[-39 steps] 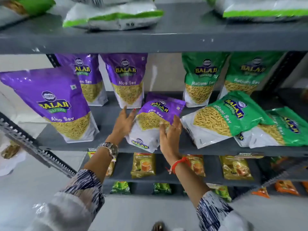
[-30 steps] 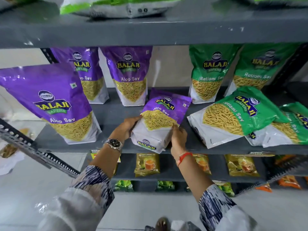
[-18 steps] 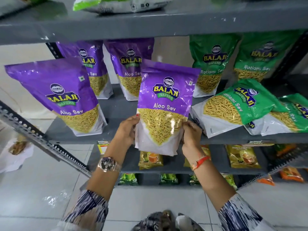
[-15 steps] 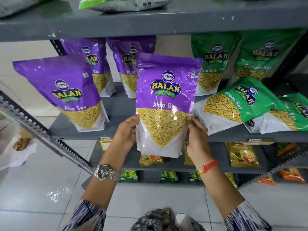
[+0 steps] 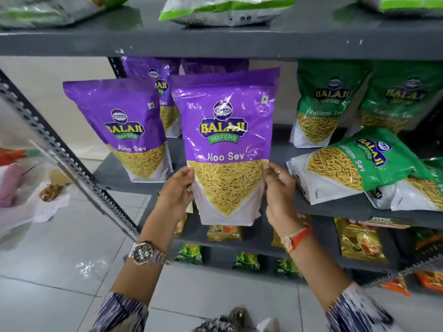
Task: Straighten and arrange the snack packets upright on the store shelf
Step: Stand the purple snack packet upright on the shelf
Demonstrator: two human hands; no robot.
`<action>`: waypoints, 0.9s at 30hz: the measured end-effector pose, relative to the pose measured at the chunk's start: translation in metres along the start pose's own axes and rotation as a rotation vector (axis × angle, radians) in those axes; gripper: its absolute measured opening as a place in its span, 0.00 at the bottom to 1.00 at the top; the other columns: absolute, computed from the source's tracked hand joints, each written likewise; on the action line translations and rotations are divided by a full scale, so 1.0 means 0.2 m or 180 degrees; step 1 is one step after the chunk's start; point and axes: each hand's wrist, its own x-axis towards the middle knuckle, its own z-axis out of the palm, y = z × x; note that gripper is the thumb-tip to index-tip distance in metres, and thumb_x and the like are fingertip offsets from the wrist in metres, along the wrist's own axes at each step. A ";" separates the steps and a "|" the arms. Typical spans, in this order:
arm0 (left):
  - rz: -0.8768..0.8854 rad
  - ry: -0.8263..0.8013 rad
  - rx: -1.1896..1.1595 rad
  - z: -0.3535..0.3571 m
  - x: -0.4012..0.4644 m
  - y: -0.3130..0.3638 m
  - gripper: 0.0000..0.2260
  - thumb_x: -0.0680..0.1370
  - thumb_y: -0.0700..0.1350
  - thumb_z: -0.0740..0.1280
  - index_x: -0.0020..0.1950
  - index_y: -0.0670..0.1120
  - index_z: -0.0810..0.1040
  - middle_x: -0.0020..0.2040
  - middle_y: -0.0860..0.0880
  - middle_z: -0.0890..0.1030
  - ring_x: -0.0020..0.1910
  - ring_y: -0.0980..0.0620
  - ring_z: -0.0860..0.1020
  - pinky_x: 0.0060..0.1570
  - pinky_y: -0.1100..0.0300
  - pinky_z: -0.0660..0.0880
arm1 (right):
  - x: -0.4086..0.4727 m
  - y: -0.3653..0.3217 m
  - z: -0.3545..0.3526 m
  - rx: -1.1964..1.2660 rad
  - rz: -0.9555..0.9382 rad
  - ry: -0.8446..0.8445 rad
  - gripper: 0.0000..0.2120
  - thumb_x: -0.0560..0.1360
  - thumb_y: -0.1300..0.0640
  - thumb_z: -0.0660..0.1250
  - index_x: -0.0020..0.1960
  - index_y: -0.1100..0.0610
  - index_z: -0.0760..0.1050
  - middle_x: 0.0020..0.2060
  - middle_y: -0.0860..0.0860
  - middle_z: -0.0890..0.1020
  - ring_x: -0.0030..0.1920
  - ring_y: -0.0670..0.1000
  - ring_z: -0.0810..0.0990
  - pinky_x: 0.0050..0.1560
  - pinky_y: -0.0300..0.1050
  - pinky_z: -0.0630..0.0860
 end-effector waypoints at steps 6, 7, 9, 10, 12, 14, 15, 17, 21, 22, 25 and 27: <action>0.0146 0.0370 -0.0002 0.03 0.25 0.08 0.11 0.78 0.38 0.57 0.39 0.50 0.72 0.23 0.56 0.80 0.28 0.58 0.76 0.30 0.66 0.72 | 0.26 0.13 0.16 0.0153 -0.0056 -0.0246 0.10 0.79 0.63 0.58 0.42 0.54 0.75 0.39 0.51 0.81 0.38 0.45 0.79 0.45 0.43 0.76; 0.0139 0.0372 -0.0016 0.04 0.28 0.10 0.11 0.78 0.38 0.58 0.39 0.50 0.72 0.23 0.57 0.80 0.30 0.57 0.76 0.34 0.63 0.72 | 0.30 0.15 0.19 0.0195 -0.0098 -0.0276 0.10 0.79 0.62 0.57 0.42 0.54 0.74 0.38 0.50 0.81 0.37 0.44 0.79 0.44 0.41 0.76; 0.0178 0.0366 -0.0033 0.04 0.34 0.13 0.11 0.78 0.37 0.57 0.39 0.50 0.72 0.25 0.57 0.81 0.35 0.53 0.75 0.38 0.59 0.71 | 0.37 0.19 0.23 0.0246 -0.0147 -0.0291 0.10 0.79 0.62 0.56 0.42 0.54 0.73 0.35 0.46 0.82 0.36 0.41 0.79 0.41 0.38 0.75; 0.0198 0.0375 -0.0056 0.03 0.37 0.13 0.11 0.78 0.37 0.57 0.40 0.50 0.71 0.27 0.56 0.81 0.37 0.52 0.75 0.39 0.58 0.71 | 0.40 0.21 0.25 0.0210 -0.0140 -0.0291 0.11 0.80 0.62 0.55 0.42 0.53 0.72 0.35 0.46 0.82 0.36 0.41 0.79 0.40 0.38 0.75; 0.0196 0.0412 -0.0130 0.02 0.42 0.12 0.10 0.79 0.38 0.55 0.42 0.50 0.71 0.36 0.51 0.80 0.39 0.50 0.74 0.40 0.57 0.71 | 0.43 0.26 0.28 0.0103 -0.0066 -0.0326 0.10 0.80 0.61 0.55 0.43 0.53 0.71 0.39 0.50 0.80 0.39 0.43 0.79 0.42 0.39 0.75; 0.0192 0.0510 -0.0156 0.00 0.47 0.10 0.10 0.79 0.39 0.54 0.48 0.51 0.72 0.43 0.49 0.78 0.42 0.50 0.75 0.43 0.54 0.71 | 0.44 0.31 0.29 0.0061 -0.0004 -0.0411 0.09 0.80 0.60 0.55 0.45 0.52 0.71 0.43 0.52 0.79 0.43 0.46 0.79 0.46 0.42 0.75; 0.0204 0.0554 -0.0167 -0.02 0.49 0.08 0.10 0.79 0.39 0.54 0.52 0.51 0.72 0.45 0.49 0.78 0.44 0.50 0.75 0.44 0.53 0.72 | 0.44 0.33 0.29 0.0026 0.0011 -0.0449 0.08 0.80 0.60 0.55 0.46 0.52 0.71 0.44 0.52 0.79 0.45 0.47 0.79 0.47 0.43 0.75; 0.0334 0.0643 -0.0211 -0.03 0.50 0.04 0.11 0.80 0.39 0.55 0.58 0.50 0.71 0.47 0.49 0.78 0.45 0.51 0.76 0.47 0.53 0.73 | 0.43 0.33 0.28 -0.0083 0.0007 -0.0523 0.08 0.80 0.59 0.55 0.47 0.51 0.71 0.45 0.51 0.79 0.46 0.47 0.79 0.48 0.42 0.76; 0.0759 0.1277 -0.0300 0.00 0.49 -0.07 0.16 0.78 0.39 0.59 0.66 0.45 0.68 0.63 0.41 0.75 0.61 0.43 0.75 0.61 0.48 0.73 | 0.39 0.29 0.25 -0.0370 -0.0161 -0.0572 0.06 0.80 0.59 0.57 0.54 0.53 0.71 0.51 0.53 0.80 0.51 0.45 0.79 0.53 0.41 0.77; 0.0805 0.1583 -0.0244 0.03 0.46 -0.11 0.17 0.78 0.39 0.59 0.67 0.42 0.67 0.66 0.40 0.73 0.65 0.42 0.72 0.64 0.48 0.71 | 0.37 0.27 0.22 -0.0439 -0.0276 -0.0520 0.07 0.79 0.59 0.58 0.56 0.55 0.71 0.54 0.54 0.79 0.53 0.44 0.79 0.55 0.39 0.76; 0.0751 0.2235 0.0085 0.17 0.36 -0.24 0.19 0.76 0.41 0.60 0.62 0.29 0.66 0.62 0.29 0.70 0.62 0.34 0.70 0.57 0.46 0.69 | 0.31 0.17 0.11 -0.0553 -0.0815 -0.0071 0.10 0.77 0.62 0.61 0.58 0.58 0.71 0.57 0.58 0.79 0.57 0.44 0.78 0.56 0.33 0.73; 0.0517 0.2484 0.0126 0.33 0.29 -0.32 0.18 0.76 0.42 0.61 0.61 0.30 0.67 0.61 0.30 0.69 0.63 0.36 0.68 0.59 0.48 0.66 | 0.27 0.08 -0.01 -0.0497 -0.1138 0.0482 0.08 0.76 0.65 0.63 0.55 0.59 0.73 0.52 0.55 0.80 0.53 0.43 0.79 0.53 0.32 0.74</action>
